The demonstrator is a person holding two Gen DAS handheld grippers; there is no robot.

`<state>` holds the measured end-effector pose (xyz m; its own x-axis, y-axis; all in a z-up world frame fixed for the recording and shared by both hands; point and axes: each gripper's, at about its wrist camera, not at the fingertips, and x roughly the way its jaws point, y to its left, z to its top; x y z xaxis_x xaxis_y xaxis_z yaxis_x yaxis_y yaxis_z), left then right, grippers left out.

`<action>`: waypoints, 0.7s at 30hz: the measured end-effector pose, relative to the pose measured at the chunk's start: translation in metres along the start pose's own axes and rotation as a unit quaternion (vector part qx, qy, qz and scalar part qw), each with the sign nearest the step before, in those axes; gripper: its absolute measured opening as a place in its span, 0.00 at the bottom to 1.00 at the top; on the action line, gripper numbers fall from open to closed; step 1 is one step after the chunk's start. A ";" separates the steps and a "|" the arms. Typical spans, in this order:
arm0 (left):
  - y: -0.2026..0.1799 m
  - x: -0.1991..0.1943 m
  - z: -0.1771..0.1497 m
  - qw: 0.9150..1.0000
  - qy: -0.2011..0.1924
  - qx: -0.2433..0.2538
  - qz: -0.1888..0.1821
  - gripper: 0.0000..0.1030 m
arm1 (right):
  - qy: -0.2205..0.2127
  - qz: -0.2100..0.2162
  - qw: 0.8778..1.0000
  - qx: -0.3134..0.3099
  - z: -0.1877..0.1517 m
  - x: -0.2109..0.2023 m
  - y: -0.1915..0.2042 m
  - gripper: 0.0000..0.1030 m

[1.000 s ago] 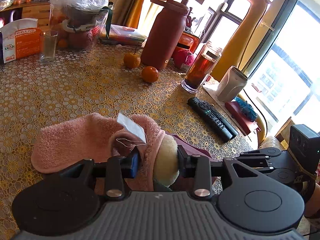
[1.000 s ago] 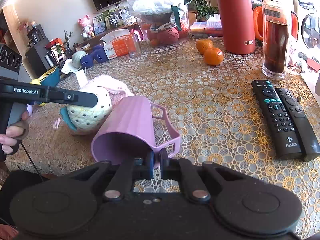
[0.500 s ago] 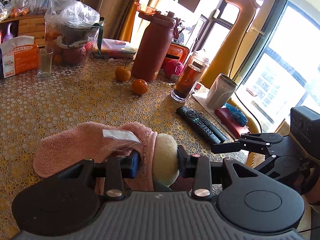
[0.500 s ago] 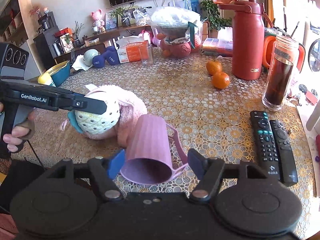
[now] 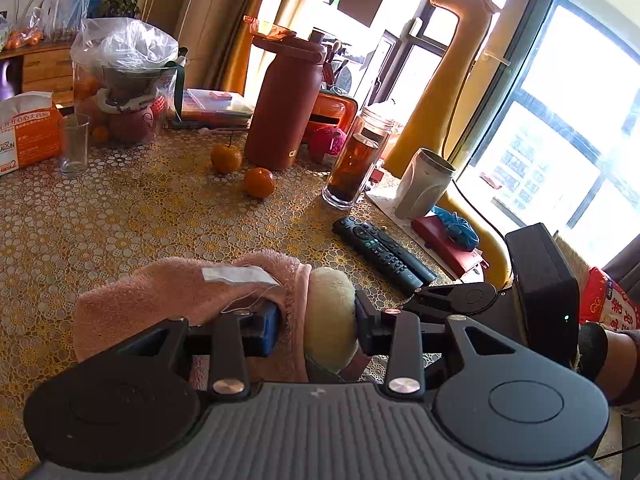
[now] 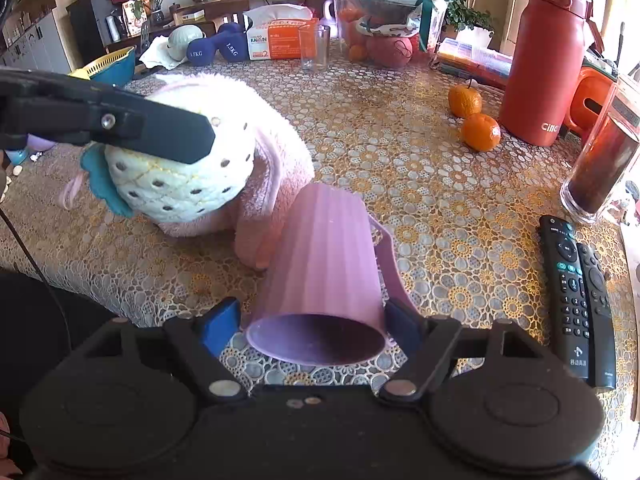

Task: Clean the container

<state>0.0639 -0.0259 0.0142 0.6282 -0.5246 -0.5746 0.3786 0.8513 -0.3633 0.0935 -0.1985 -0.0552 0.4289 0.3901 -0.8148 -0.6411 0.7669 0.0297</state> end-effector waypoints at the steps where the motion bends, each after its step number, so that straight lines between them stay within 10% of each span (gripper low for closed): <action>1: 0.000 0.000 0.000 1.000 0.000 -0.001 0.000 0.36 | 0.001 -0.004 1.000 -0.004 -0.001 0.001 0.002 0.73; 21: -0.043 0.027 -0.020 0.992 0.062 0.083 -0.066 0.36 | -0.055 -0.022 0.990 -0.128 -0.028 -0.012 0.040 0.72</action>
<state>0.0509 -0.0773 -0.0005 0.4807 -0.6205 -0.6196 0.5661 0.7592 -0.3212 0.0452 -0.1864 -0.0604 0.5183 0.4225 -0.7435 -0.7544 0.6353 -0.1649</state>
